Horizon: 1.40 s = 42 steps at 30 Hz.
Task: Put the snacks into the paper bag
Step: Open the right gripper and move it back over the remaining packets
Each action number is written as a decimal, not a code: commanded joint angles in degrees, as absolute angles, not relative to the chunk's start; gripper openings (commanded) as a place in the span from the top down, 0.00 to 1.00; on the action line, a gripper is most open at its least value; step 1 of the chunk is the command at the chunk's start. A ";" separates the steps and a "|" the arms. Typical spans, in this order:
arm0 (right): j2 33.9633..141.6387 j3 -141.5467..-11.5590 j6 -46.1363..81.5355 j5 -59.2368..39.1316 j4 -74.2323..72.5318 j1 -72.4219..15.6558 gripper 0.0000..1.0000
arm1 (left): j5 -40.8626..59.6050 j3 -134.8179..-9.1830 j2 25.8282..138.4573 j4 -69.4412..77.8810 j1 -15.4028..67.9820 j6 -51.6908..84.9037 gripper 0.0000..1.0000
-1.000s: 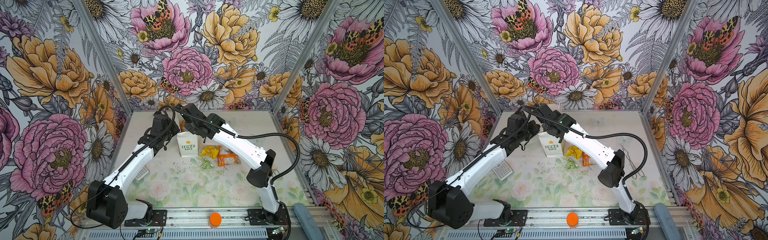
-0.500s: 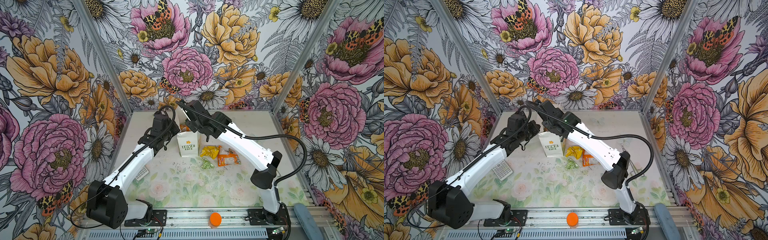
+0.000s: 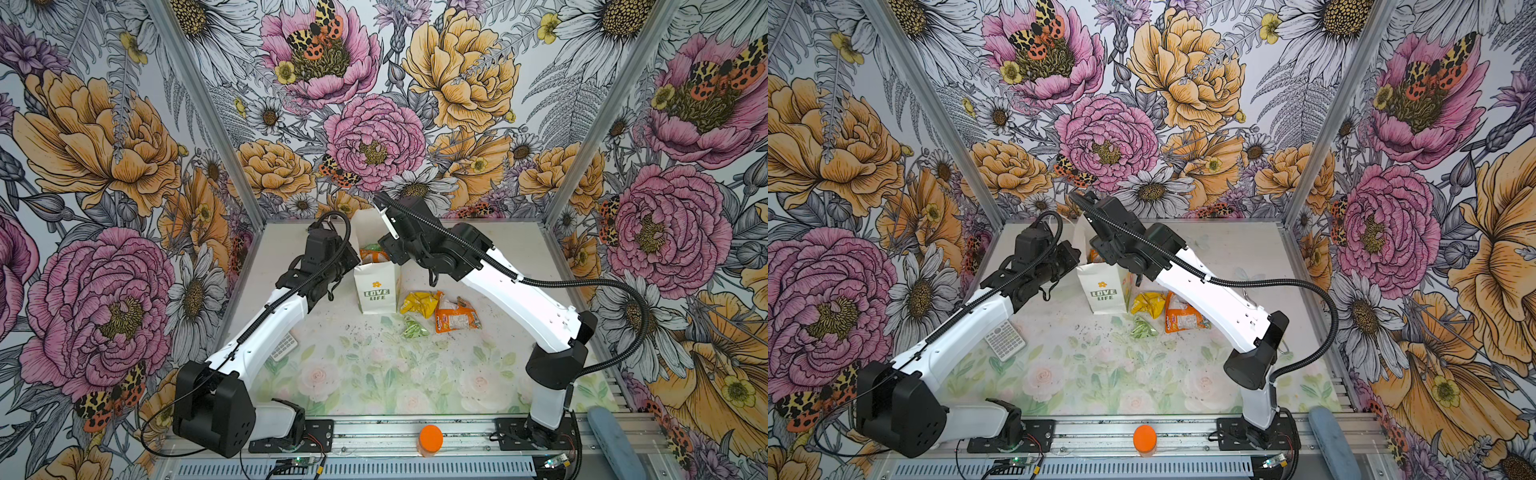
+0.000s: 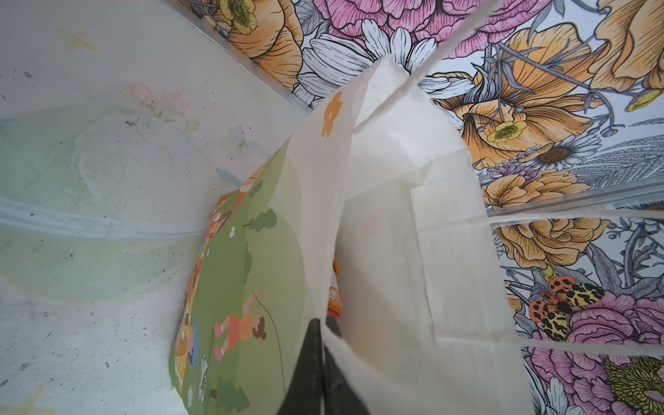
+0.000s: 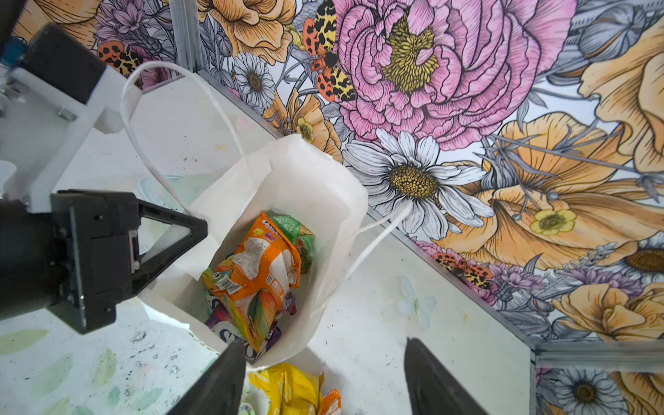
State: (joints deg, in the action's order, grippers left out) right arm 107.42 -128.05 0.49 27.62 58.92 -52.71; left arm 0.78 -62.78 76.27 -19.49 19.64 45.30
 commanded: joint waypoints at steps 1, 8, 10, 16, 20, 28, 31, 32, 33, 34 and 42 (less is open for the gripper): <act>103.52 -125.74 2.52 29.22 58.00 -52.91 0.24 | 1.05 -62.53 76.24 -22.41 19.51 45.26 1.00; 97.38 -117.37 5.96 28.87 55.88 -52.21 0.19 | 1.08 -62.45 76.20 -22.41 19.69 45.26 1.00; 95.19 -114.17 7.26 28.45 54.83 -51.90 0.18 | 1.05 -62.53 76.20 -22.41 19.71 45.18 1.00; 88.79 -104.88 12.28 27.64 52.49 -50.66 0.09 | 1.08 -62.67 76.12 -22.37 19.69 45.00 1.00; 85.47 -99.29 17.90 27.51 52.39 -49.21 0.02 | 1.10 -62.74 76.11 -22.40 19.70 45.00 1.00; 79.26 -88.61 28.89 23.92 52.38 -43.66 0.00 | 1.13 -62.77 76.43 -22.36 19.78 45.09 1.00; 75.78 -83.69 33.97 23.77 52.32 -42.07 0.00 | 0.97 -62.75 76.38 -22.41 19.74 45.09 1.00; 74.52 -81.83 35.58 24.19 52.25 -41.70 0.00 | 0.97 -62.61 76.38 -22.41 19.67 45.09 1.00; 73.37 -80.22 36.38 24.32 52.00 -41.28 0.00 | 0.97 -62.73 76.38 -22.41 19.82 45.11 1.00; 72.48 -78.93 37.02 24.32 51.82 -40.86 0.00 | 0.92 -62.67 76.42 -22.41 19.87 45.12 1.00; 71.51 -72.97 43.33 17.53 50.93 -38.02 0.00 | 1.06 -62.74 76.64 -22.38 19.80 45.18 1.00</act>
